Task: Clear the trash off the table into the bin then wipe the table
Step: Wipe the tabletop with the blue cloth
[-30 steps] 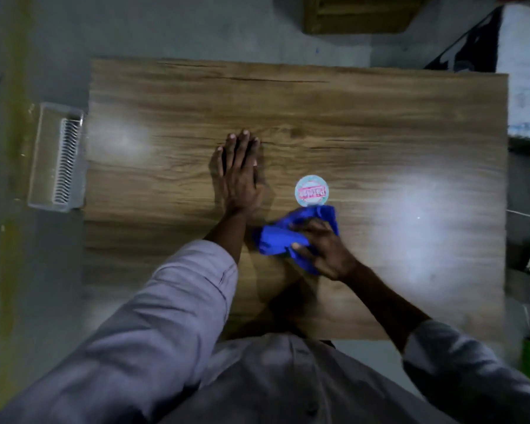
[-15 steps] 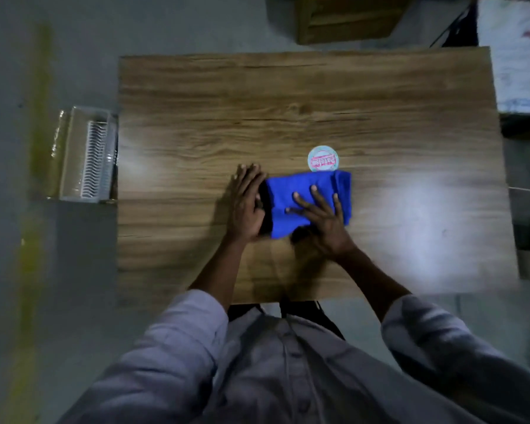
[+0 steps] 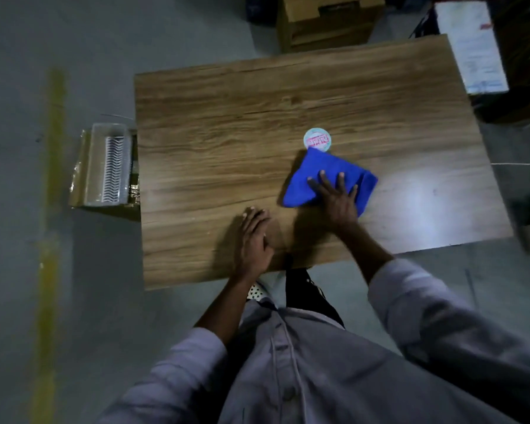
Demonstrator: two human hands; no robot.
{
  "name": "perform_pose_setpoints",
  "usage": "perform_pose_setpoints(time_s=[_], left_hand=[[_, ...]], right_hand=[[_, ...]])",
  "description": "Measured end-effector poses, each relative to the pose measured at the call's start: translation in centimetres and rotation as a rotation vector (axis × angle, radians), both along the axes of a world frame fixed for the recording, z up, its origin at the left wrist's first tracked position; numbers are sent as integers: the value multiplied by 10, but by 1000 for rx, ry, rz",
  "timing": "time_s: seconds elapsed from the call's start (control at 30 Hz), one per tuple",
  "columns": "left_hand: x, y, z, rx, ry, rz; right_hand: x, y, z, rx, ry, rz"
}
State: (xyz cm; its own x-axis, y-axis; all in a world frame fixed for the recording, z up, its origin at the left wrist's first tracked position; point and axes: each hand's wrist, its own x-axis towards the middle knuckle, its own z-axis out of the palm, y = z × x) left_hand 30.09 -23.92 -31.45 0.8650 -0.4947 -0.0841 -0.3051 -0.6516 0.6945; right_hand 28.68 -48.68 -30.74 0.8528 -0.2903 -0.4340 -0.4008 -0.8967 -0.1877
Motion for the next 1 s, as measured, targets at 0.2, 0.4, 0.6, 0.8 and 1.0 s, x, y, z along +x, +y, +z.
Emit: perform_pose_setpoints(time_s=[0.2, 0.4, 0.6, 0.8, 1.0], left_hand=[[-20, 23, 1, -20, -26, 96], [-12, 38, 6, 8, -36, 128], [-42, 50, 12, 20, -19, 88], [-54, 82, 17, 63, -47, 168], [-54, 96, 24, 17, -85, 310]], right_hand=[[-113, 103, 9, 166, 22, 220], [-130, 68, 94, 206, -334, -173], [-73, 31, 62, 11, -278, -449], [-62, 86, -19, -81, -210, -426], [-61, 189, -29, -25, -347, -118]])
